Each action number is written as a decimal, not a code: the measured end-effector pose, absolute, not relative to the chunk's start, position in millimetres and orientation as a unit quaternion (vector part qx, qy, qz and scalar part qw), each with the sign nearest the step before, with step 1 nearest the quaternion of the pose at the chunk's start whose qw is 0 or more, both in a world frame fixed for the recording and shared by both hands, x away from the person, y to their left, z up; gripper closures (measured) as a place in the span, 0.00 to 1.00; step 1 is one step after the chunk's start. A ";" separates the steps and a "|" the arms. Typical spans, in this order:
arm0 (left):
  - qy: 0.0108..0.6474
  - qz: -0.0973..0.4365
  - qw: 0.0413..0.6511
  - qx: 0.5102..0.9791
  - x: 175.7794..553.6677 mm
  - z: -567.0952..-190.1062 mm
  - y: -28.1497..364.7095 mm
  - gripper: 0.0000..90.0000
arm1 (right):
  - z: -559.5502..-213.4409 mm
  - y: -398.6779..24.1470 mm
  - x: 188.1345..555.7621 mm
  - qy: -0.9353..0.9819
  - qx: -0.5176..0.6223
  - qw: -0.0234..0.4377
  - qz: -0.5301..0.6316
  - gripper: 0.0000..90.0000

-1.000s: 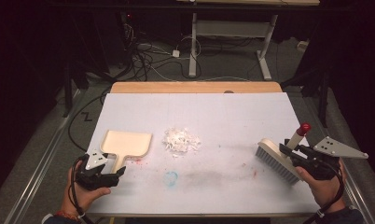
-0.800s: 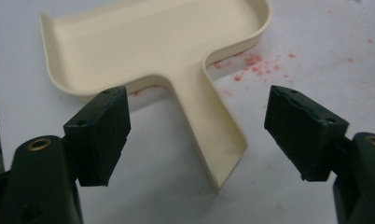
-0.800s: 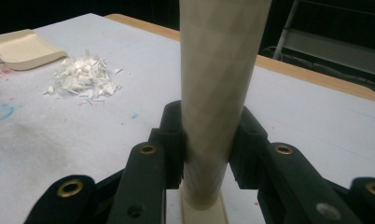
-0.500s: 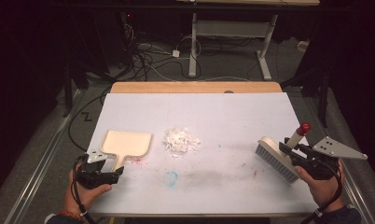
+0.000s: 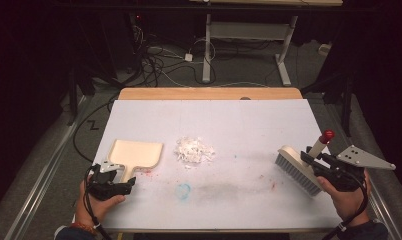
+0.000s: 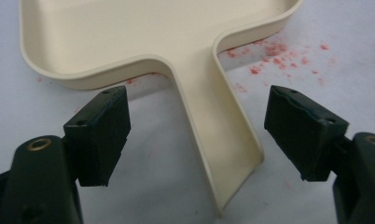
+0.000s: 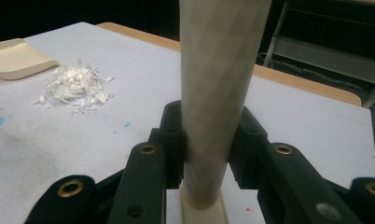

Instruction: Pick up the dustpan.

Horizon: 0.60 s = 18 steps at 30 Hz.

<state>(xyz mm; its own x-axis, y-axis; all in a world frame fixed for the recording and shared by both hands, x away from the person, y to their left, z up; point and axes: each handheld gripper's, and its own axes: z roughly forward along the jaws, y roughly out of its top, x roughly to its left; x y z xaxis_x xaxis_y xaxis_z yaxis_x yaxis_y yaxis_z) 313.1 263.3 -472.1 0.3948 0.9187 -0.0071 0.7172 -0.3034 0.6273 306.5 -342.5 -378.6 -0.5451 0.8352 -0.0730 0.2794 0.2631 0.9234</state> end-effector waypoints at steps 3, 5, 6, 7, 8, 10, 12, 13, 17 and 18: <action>0.528 0.173 0.278 0.783 319.6 -476.6 261.0 0.25 | -378.7 -341.4 306.6 0.740 0.377 0.291 0.476 0.79; 0.534 0.166 0.285 0.779 322.6 -478.3 260.5 0.25 | -378.5 -341.0 306.7 0.741 0.377 0.290 0.475 0.79; 0.534 0.166 0.285 0.779 322.6 -478.3 260.5 0.25 | -378.5 -340.9 306.7 0.741 0.377 0.290 0.475 0.79; 0.539 0.166 0.289 0.774 324.5 -478.9 260.3 0.25 | -378.5 -341.0 306.9 0.740 0.377 0.290 0.475 0.79; 0.539 0.166 0.289 0.774 324.5 -478.9 260.3 0.25 | -378.4 -340.8 306.9 0.741 0.377 0.289 0.475 0.79; 0.543 0.167 0.288 0.771 325.3 -479.0 260.0 0.26 | -378.6 -340.6 307.0 0.742 0.377 0.288 0.474 0.79; 0.551 0.172 0.288 0.764 327.0 -479.2 258.5 0.28 | -378.8 -340.2 307.8 0.742 0.377 0.288 0.473 0.79; 0.551 0.172 0.288 0.764 327.0 -479.2 258.5 0.30 | -379.0 -339.9 308.0 0.742 0.377 0.287 0.473 0.79; 0.568 0.177 0.289 0.750 330.6 -479.0 258.7 0.40 | -379.1 -339.3 308.3 0.741 0.378 0.288 0.474 0.79; 0.567 0.181 0.289 0.750 332.1 -479.2 259.5 0.42 | -379.4 -339.0 308.5 0.741 0.379 0.287 0.475 0.79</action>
